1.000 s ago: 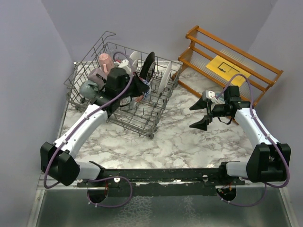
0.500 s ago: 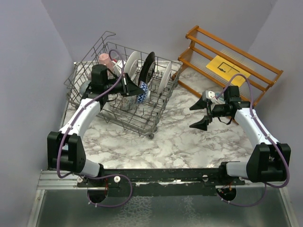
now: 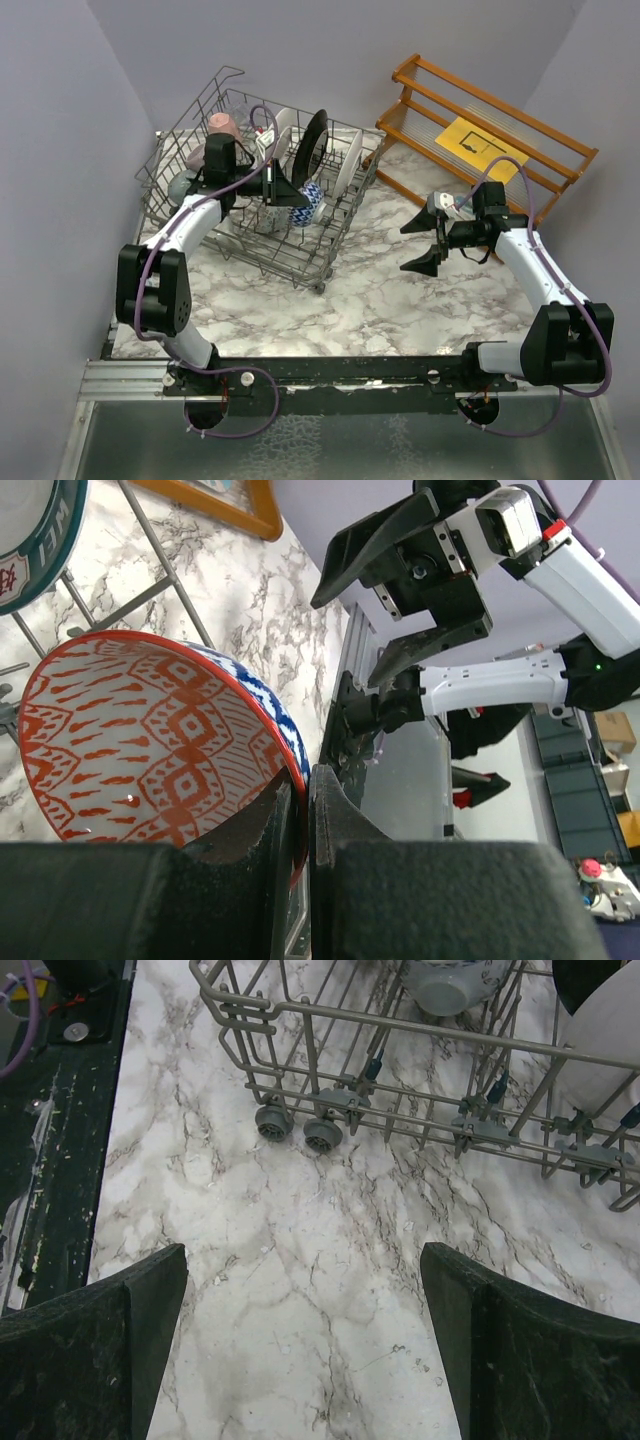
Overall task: Load the mixed dishes into the dish rack
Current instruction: Insert the bowl into the dish rack.
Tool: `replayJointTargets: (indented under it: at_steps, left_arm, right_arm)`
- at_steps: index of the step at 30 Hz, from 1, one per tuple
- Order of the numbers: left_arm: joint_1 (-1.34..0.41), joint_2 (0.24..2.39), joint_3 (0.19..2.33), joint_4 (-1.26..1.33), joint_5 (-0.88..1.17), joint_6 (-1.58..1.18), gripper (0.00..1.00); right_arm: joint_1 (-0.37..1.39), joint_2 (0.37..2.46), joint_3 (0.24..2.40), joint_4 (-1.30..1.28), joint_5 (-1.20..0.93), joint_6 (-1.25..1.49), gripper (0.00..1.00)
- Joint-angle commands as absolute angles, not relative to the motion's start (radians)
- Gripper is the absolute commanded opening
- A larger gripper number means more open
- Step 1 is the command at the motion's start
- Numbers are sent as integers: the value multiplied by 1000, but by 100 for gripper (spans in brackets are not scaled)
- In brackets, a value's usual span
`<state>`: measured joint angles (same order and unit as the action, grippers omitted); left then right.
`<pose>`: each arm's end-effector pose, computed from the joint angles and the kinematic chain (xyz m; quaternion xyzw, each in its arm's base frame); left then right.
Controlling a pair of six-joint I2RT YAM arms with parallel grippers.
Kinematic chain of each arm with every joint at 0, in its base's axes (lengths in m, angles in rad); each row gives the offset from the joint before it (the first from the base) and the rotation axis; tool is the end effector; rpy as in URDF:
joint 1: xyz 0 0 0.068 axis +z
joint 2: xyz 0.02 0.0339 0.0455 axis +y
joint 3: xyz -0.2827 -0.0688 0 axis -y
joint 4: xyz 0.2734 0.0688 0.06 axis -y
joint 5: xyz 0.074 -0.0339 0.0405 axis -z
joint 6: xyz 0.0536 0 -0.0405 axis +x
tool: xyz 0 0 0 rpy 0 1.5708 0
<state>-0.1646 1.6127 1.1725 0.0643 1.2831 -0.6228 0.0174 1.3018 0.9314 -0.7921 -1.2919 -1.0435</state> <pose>0.3741 -0.1142 0.3010 0.1774 0.7215 -0.6298 0.2264 0.2558 0.0560 0.2615 -0.5009 0.6128 0.4341 0.4304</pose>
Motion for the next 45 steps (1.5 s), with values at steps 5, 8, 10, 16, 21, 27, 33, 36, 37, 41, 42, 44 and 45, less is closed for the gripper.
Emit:
replayJointTargets:
  at_steps: [5,8,10,16,21,27,33,36,37,41,42,44,45]
  left_arm:
    - [-140,1689,1309,-86,1436,-437,0]
    - [-132,1738,1341,-196,1449,-346,0]
    - [-127,1755,1349,-258,1458,-293,0]
    - [-105,1804,1395,-357,1473,-205,0]
    - [-101,1859,1457,-503,1478,-78,0]
    - [-97,1954,1580,-789,1482,159,0]
    - [-91,2011,1641,-904,1473,260,0]
    - [-85,2024,1643,-904,1466,261,0]
    - [-83,2028,1642,-904,1463,261,0]
    - [-80,2051,1650,-910,1459,267,0]
    - [-80,2057,1653,-916,1459,272,0]
    - [-80,2069,1661,-925,1454,280,0]
    - [-80,2075,1663,-930,1452,283,0]
  right_arm:
    - [11,1315,922,-793,-1288,-1054,100]
    - [11,1317,924,-793,-1287,-1053,100]
    - [10,1319,924,-793,-1285,-1053,100]
    - [11,1324,924,-793,-1284,-1054,100]
    - [8,1326,924,-793,-1282,-1053,100]
    - [9,1327,924,-793,-1282,-1053,100]
    - [9,1327,924,-793,-1279,-1054,100]
    - [9,1328,924,-793,-1279,-1054,100]
    - [9,1328,924,-793,-1279,-1055,100]
    - [9,1328,924,-793,-1279,-1055,100]
    - [9,1328,923,-793,-1278,-1054,100]
    - [9,1328,923,-793,-1278,-1055,100]
    - [9,1328,924,-793,-1278,-1055,100]
